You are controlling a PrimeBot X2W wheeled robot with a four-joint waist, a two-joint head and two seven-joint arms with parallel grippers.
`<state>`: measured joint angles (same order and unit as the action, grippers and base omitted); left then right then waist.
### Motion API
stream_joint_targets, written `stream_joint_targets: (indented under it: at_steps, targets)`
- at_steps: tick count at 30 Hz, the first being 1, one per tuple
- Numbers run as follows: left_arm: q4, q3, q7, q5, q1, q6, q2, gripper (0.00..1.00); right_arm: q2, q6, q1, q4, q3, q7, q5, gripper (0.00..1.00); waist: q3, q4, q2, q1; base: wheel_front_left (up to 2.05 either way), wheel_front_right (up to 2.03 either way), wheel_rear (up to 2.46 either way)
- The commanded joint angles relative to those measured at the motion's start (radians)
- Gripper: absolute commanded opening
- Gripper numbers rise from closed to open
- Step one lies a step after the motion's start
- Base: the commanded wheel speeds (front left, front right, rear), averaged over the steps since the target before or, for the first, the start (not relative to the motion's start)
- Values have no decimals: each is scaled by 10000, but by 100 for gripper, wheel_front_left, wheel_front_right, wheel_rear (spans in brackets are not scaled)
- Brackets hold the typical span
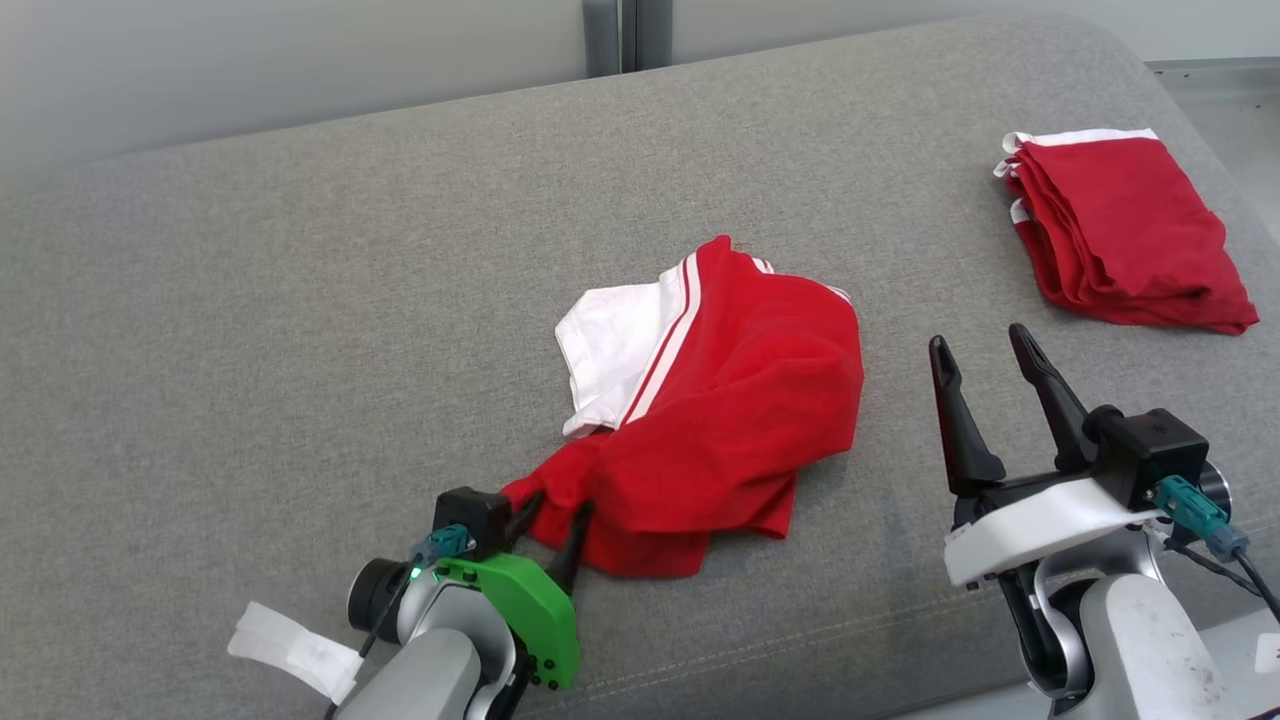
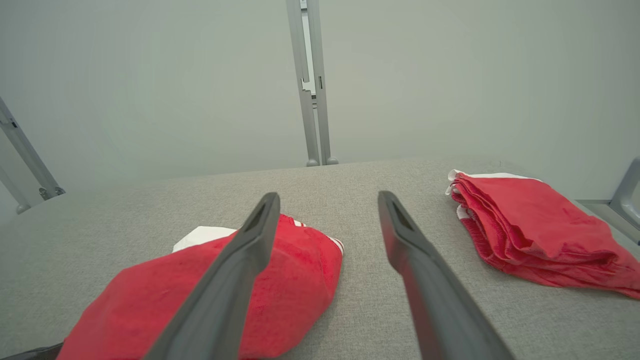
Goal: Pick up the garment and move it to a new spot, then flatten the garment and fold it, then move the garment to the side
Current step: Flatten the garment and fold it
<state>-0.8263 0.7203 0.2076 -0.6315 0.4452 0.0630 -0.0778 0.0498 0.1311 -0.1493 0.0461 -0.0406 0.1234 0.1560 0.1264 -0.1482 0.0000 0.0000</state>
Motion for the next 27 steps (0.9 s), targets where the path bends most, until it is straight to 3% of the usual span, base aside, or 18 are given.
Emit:
stream_joint_targets:
  at_steps: [1, 15, 27]
  targets:
    - [-187, 47, 101, 74, 223, 78, 14, 0, 14, -8, -63, -50, 26, -15, -51, 100, 16, -13, 0, 0, 0, 0, 0]
    - [100, -669, 580, 796, 2499, -582, -762, 0, 13, -8, -145, 19, 101, 115, 51, 100, 110, 99, 0, 0, 0, 0, 0]
    - [-1043, -1210, 587, 1535, 3989, -2069, -1836, 0, 14, -8, -343, 11, 96, 125, 52, 100, 549, -405, 0, 0, 0, 0, 0]
